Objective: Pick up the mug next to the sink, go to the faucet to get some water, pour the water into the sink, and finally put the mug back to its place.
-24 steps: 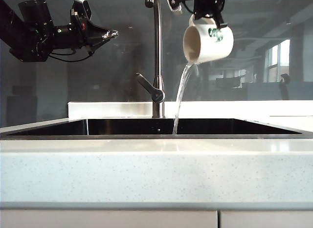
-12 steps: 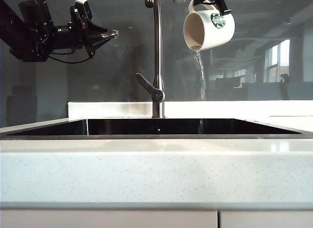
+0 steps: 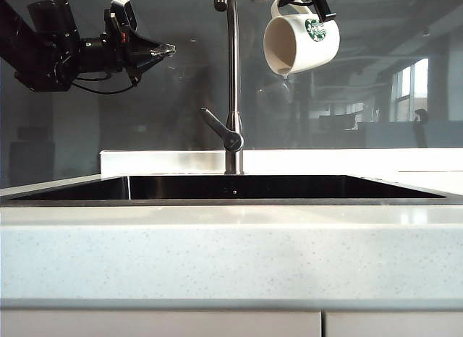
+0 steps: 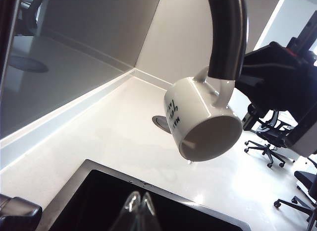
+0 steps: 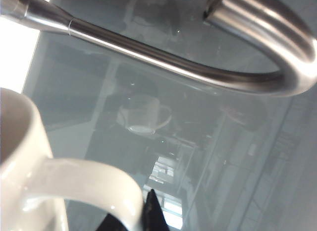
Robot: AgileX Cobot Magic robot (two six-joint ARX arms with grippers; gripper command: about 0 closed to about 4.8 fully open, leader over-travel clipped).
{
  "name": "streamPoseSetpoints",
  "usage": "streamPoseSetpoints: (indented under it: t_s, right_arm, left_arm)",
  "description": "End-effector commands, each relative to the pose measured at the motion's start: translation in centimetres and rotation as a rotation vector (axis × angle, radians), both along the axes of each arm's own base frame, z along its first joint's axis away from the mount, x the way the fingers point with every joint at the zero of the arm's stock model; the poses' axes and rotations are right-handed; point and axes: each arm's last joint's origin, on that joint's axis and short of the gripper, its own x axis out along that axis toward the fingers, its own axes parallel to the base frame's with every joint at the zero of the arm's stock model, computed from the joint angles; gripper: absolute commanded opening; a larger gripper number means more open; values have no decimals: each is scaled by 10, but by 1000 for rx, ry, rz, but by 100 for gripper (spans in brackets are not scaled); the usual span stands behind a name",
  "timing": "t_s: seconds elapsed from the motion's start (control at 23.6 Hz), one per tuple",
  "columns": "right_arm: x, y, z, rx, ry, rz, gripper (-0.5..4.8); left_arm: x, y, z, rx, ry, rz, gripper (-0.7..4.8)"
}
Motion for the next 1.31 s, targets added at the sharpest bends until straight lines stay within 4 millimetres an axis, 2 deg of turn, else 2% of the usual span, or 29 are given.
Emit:
streamPoseSetpoints:
  t_s: [0.04, 0.17, 0.25, 0.34, 0.47, 0.63, 0.76, 0.93, 1.02, 1.1, 1.23, 1.31]
  right_arm:
    - [-5, -2, 15, 23, -66, 0, -1]
    - [-5, -2, 13, 40, -44, -2, -1]
    - [-5, -2, 11, 155, 3, -14, -2]
    - [-5, -3, 10, 412, 76, -42, -2]
    - [-5, -4, 10, 670, 140, -83, -2]
    - [-1, -14, 8, 979, 219, -146, -2]
    - [3, -25, 4, 1107, 262, -203, -2]
    - [11, -53, -4, 1289, 377, -273, -2]
    - [19, -81, -14, 1433, 462, -296, -2]
    - [23, -100, -24, 1511, 499, -310, -2]
    - [28, -127, -46, 1601, 532, -332, -2]
    - [29, -149, -72, 1626, 534, -373, -2]
  left_arm:
    - [-2, 0, 6, 0, -20, 0, -4]
    - [-2, 0, 6, -1, -21, 0, -4]
    - [-2, 0, 6, 0, -20, 0, -4]
    - [-2, 0, 6, 0, -20, 0, -3]
    - [-2, 0, 6, 0, -20, 0, -3]
    - [-3, -2, 6, 0, -20, -4, -3]
    - [-3, -2, 6, 0, -19, -4, -4]
    - [-3, -2, 6, -1, -20, -4, -3]
    - [-3, -2, 6, -1, -19, -4, -4]
    - [-3, -2, 6, -1, -20, -4, -3]
    - [-3, -2, 6, -3, -19, -2, -4]
    - [-3, -2, 6, -5, -19, 0, -4]
